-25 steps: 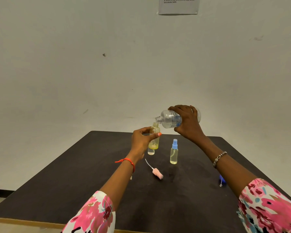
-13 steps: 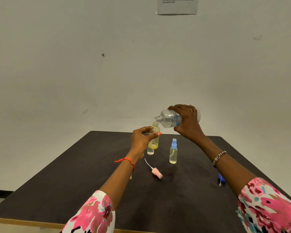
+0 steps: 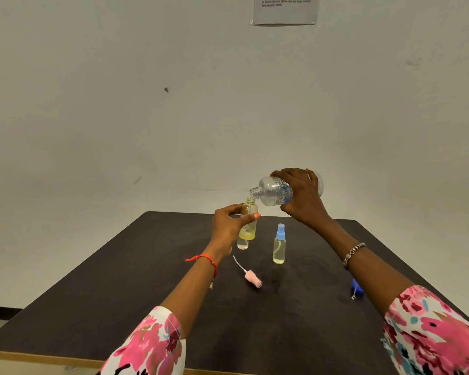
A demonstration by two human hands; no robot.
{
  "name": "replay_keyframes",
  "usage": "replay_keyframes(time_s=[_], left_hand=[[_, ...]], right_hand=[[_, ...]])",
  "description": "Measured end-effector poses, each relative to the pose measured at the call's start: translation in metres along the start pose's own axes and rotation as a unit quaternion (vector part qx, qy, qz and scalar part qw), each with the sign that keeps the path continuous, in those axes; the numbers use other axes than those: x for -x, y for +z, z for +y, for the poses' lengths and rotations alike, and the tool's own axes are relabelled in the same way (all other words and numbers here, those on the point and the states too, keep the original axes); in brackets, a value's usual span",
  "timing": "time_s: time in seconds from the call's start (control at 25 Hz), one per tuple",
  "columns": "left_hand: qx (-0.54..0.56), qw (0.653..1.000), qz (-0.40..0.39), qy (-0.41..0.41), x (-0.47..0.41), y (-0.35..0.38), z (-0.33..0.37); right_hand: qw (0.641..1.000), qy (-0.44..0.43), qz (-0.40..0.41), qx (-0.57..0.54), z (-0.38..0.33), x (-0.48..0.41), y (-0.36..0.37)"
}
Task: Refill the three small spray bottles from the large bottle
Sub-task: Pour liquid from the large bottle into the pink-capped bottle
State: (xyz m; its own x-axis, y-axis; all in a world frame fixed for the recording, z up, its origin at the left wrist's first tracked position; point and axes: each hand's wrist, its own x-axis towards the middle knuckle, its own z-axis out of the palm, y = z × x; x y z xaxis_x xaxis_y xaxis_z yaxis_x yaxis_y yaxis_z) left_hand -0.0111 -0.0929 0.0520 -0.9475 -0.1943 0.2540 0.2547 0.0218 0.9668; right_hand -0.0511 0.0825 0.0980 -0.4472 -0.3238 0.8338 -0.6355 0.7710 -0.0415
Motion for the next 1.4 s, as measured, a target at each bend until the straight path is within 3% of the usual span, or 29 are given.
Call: replay_keyframes(time_s=[1.4], left_hand=[[0.003,1.000,-0.005,-0.005,0.0002,-0.0012,-0.0023]], right_hand=[[1.000,0.007,-0.008,0.010,-0.0061,0.0009,-0.0043]])
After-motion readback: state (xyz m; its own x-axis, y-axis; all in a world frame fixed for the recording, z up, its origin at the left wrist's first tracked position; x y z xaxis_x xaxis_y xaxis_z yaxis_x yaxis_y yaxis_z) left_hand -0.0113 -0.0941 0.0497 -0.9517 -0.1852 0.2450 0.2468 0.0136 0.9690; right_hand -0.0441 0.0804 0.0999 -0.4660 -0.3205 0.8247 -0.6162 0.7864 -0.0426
